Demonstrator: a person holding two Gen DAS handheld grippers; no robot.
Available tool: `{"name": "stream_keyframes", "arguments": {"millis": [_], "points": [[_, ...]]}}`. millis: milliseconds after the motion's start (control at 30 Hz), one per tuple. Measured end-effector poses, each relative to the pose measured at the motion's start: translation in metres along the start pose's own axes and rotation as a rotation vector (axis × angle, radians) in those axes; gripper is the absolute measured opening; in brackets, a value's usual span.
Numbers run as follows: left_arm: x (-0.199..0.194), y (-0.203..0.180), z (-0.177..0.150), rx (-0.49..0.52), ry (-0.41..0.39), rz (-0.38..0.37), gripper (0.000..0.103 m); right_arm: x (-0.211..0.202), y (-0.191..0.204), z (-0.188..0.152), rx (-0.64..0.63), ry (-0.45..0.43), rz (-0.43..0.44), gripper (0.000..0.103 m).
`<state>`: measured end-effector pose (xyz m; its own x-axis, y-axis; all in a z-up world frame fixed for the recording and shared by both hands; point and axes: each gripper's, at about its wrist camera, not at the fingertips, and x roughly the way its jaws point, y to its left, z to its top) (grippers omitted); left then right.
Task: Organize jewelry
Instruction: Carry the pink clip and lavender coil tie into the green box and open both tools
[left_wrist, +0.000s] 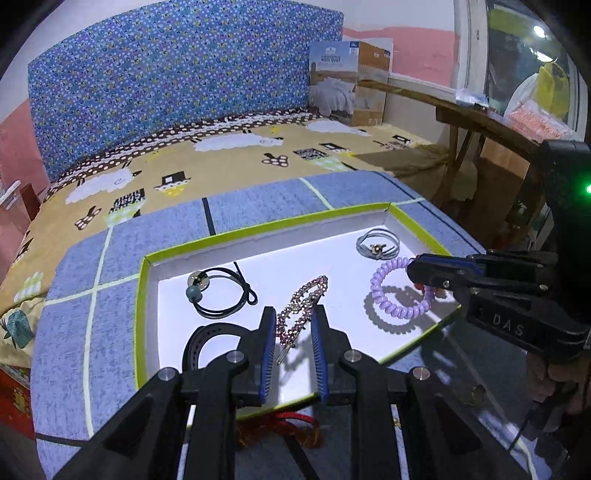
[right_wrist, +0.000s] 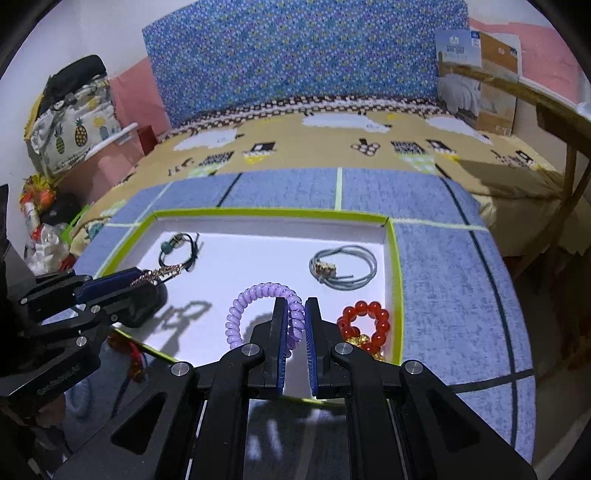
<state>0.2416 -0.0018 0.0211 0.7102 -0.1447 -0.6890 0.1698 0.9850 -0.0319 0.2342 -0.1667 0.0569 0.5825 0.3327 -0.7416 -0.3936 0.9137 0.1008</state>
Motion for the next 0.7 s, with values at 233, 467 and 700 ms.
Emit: {"name": "stream_keyframes", "arguments": {"millis": [233,467,700], "points": [[0.016,-0.002,-0.004,0.015,0.046,-0.012,0.02,0.013,-0.002,-0.005,-0.003,0.045,0.001,0.009],[0.027,-0.005,-0.006,0.017,0.086,-0.03,0.021,0.022,-0.004,-0.006,0.001,0.088,0.02,0.009],[0.029,-0.001,-0.006,-0.004,0.093,-0.042,0.021,0.024,-0.002,-0.006,-0.006,0.103,0.014,0.01]]}}
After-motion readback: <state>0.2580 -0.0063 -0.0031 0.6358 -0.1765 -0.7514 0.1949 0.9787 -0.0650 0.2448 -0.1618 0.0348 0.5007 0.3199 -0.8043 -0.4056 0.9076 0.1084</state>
